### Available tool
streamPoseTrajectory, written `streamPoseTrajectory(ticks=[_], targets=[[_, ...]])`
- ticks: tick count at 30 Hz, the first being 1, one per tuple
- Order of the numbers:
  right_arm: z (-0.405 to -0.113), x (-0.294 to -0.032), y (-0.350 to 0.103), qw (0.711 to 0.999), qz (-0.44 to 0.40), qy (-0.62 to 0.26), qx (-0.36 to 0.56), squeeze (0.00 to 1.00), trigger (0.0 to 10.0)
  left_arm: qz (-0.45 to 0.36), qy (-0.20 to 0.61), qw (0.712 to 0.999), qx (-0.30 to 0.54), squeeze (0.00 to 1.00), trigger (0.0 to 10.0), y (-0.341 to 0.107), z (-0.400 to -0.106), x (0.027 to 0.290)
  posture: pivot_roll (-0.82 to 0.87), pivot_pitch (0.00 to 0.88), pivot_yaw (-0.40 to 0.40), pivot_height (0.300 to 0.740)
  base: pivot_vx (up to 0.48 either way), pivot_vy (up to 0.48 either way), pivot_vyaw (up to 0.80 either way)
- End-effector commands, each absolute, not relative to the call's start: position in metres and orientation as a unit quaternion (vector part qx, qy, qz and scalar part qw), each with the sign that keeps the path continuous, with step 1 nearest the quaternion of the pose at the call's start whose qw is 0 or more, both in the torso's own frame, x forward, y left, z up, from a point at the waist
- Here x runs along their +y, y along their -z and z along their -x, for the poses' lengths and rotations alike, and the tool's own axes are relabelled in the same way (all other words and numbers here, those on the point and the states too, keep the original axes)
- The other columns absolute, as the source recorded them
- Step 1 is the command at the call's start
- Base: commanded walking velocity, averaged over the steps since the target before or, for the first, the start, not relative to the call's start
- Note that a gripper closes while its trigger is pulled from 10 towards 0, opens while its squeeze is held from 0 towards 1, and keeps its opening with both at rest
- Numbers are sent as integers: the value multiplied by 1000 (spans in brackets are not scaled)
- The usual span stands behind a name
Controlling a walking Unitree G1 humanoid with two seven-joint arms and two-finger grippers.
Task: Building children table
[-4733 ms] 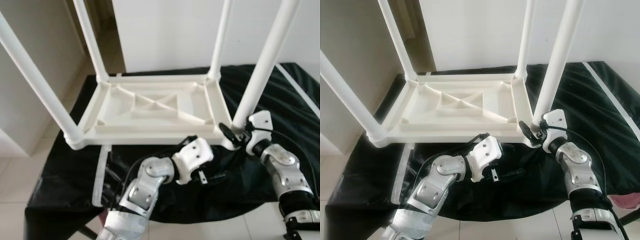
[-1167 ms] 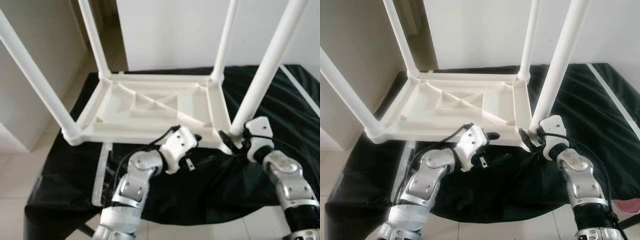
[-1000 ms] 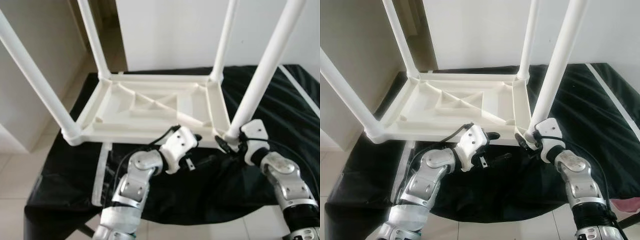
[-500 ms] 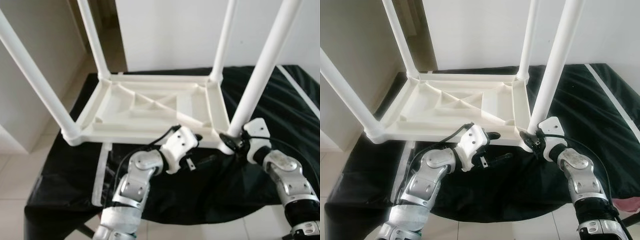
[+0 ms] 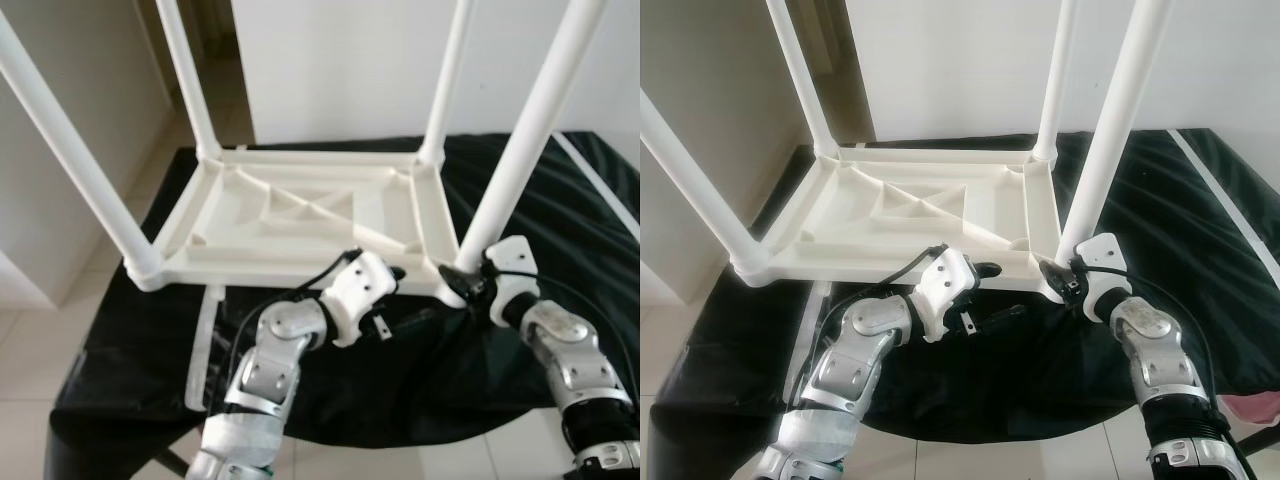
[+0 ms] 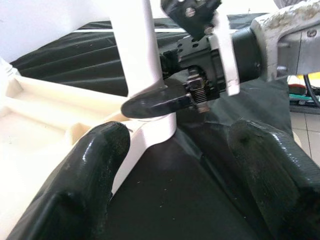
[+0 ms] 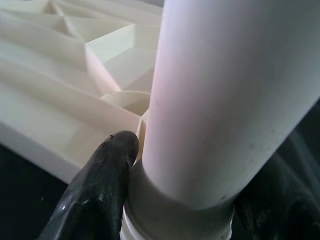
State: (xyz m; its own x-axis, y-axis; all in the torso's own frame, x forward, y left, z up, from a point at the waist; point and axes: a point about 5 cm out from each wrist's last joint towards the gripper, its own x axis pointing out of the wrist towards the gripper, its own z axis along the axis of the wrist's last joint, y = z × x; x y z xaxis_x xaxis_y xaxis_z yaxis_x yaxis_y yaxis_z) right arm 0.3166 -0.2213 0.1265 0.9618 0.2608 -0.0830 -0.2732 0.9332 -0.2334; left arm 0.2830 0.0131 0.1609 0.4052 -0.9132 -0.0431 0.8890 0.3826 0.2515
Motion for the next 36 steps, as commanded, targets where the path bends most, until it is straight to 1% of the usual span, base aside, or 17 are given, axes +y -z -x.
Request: streamPoseTrajectory(ticks=[1, 2, 6, 10, 11, 12, 14, 15, 16, 18, 19, 20, 21, 22, 25, 36], targets=[[-313, -221, -107, 986, 113, -101, 70, 0, 10000, -114, 468, 874, -61, 0, 10000, -165, -292, 16, -51, 11, 47, 740, 0, 0, 0], [-313, -221, -107, 986, 113, -101, 70, 0, 10000, -114, 468, 874, -61, 0, 10000, -165, -292, 16, -51, 11, 47, 740, 0, 0, 0], [-314, -213, -97, 993, 78, -24, 87, 0, 10000, -113, 469, 874, -62, 0, 10000, -165, -292, 15, -54, 11, 49, 740, 0, 0, 0], [-315, -208, -92, 993, 64, 10, 94, 0, 10000, -113, 470, 873, -62, 0, 10000, -165, -291, 15, -54, 11, 50, 740, 0, 0, 0], [-316, -200, -91, 994, 41, 36, 96, 0, 10000, -113, 470, 873, -62, 0, 10000, -165, -291, 15, -54, 12, 50, 740, 0, 0, 0], [-316, -200, -91, 994, 41, 36, 96, 0, 10000, -113, 470, 873, -62, 0, 10000, -165, -291, 15, -54, 12, 50, 740, 0, 0, 0], [-320, -185, -93, 992, 7, 78, 95, 0, 10000, -112, 471, 873, -62, 0, 10000, -165, -291, 14, -51, 12, 48, 740, 0, 0, 0], [-320, -185, -93, 992, 7, 78, 95, 0, 10000, -112, 471, 873, -62, 0, 10000, -165, -291, 14, -51, 12, 48, 740, 0, 0, 0], [-321, -178, -94, 990, -8, 102, 95, 0, 10000, -111, 471, 873, -62, 0, 10000, -165, -290, 14, -49, 14, 47, 740, 0, 0, 0], [-323, -171, -98, 983, -19, 157, 90, 0, 10000, -111, 471, 873, -62, 0, 10000, -165, -290, 15, -44, 12, 41, 740, 0, 0, 0], [-323, -171, -98, 983, -19, 157, 90, 0, 10000, -111, 471, 873, -62, 0, 10000, -165, -290, 15, -44, 12, 41, 740, 0, 0, 0], [-322, -169, -100, 979, -13, 188, 84, 0, 10000, -110, 470, 874, -61, 0, 10000, -165, -290, 15, -41, 12, 38, 740, 0, 0, 0], [-323, -161, -104, 977, -14, 199, 72, 0, 10000, -109, 468, 875, -61, 0, 10000, -164, -289, 15, -35, 12, 34, 740, 0, 0, 0], [-323, -161, -104, 977, -14, 199, 72, 0, 10000, -109, 468, 875, -61, 0, 10000, -164, -289, 15, -35, 12, 34, 740, 0, 0, 0], [-326, -150, -111, 981, -12, 188, 55, 0, 10000, -108, 466, 876, -61, 0, 10000, -164, -289, 15, -33, 12, 29, 740, 0, 0, 0], [-325, -141, -111, 981, -4, 182, 61, 0, 10000, -107, 458, 880, -60, 0, 10000, -164, -290, 17, -22, 8, 16, 740, 0, 0, 0]])
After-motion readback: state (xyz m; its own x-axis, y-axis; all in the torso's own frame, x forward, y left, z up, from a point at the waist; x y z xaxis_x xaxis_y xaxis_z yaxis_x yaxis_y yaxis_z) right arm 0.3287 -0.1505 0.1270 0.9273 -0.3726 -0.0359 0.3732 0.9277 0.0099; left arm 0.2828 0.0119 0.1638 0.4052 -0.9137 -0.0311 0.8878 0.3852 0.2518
